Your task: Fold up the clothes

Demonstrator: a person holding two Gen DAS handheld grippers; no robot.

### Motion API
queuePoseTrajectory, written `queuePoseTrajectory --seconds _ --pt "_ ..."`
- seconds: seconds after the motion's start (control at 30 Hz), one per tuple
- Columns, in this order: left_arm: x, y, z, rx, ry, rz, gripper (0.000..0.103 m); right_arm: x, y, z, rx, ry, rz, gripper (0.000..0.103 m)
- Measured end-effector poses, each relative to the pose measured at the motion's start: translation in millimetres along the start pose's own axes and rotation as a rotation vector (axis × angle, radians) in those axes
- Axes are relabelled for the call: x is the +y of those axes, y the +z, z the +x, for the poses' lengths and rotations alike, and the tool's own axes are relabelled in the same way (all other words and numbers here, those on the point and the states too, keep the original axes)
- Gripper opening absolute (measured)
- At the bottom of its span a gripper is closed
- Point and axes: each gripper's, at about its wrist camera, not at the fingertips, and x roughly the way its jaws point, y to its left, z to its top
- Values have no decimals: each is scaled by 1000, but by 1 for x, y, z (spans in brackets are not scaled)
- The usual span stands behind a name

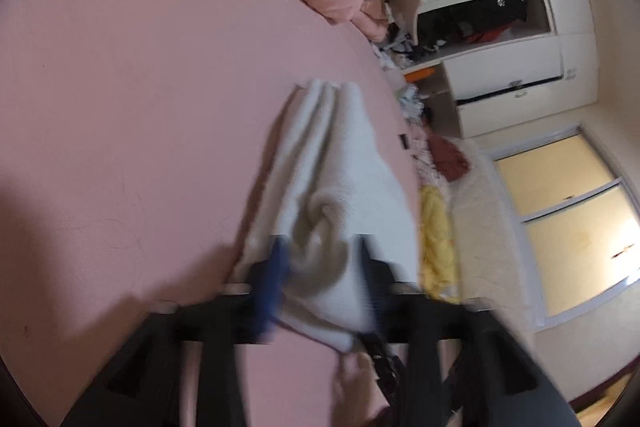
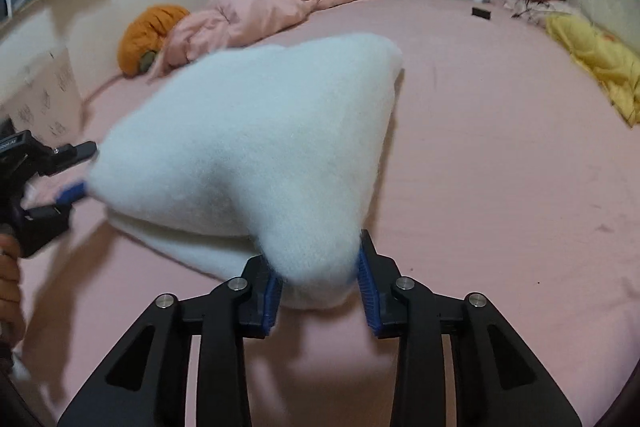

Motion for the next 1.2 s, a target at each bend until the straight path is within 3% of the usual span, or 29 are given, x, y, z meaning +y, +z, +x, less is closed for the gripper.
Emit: queuePoseTrajectory --seconds 0.03,0.1,0.3,0.47,0.57,0.67,0.7,0.8,0.87,0.9,0.93,1.0,1.03,1.2 --pt "-2 5 -5 2 -9 8 88 -2 0 -5 12 7 2 35" --pt "-6 18 -11 24 -33 31 88 -4 -3 -16 17 26 4 35" --pt "-2 44 14 310 -56 21 89 -4 -8 -23 63 51 -4 35" --pt "-1 34 39 395 -144 -12 89 6 -6 -13 89 44 -28 35" --pt "-4 27 46 377 -183 -17 89 12 -5 -10 99 27 -46 35" --pt "-5 25 47 352 -268 -57 89 14 -5 -10 102 18 -53 35" --pt "-5 26 49 333 -260 -65 89 13 -5 -10 102 16 -54 35" --pt "-4 32 58 265 -102 -21 89 14 -6 -9 105 11 -55 35" --pt "-3 30 60 252 -200 -73 88 16 -5 -10 104 10 -53 35" --pt "-9 28 62 251 -221 -52 88 17 -5 -10 98 11 -51 35" --pt "-19 27 65 237 -161 26 85 18 -4 -10 92 12 -50 35" --pt "-30 26 75 228 -20 138 57 19 -3 -9 84 9 -51 35" --pt "-29 26 79 229 6 133 40 20 -3 -6 81 -8 -55 35" --pt "-23 24 65 213 -65 82 31 23 4 -14 -7 -107 -33 35"
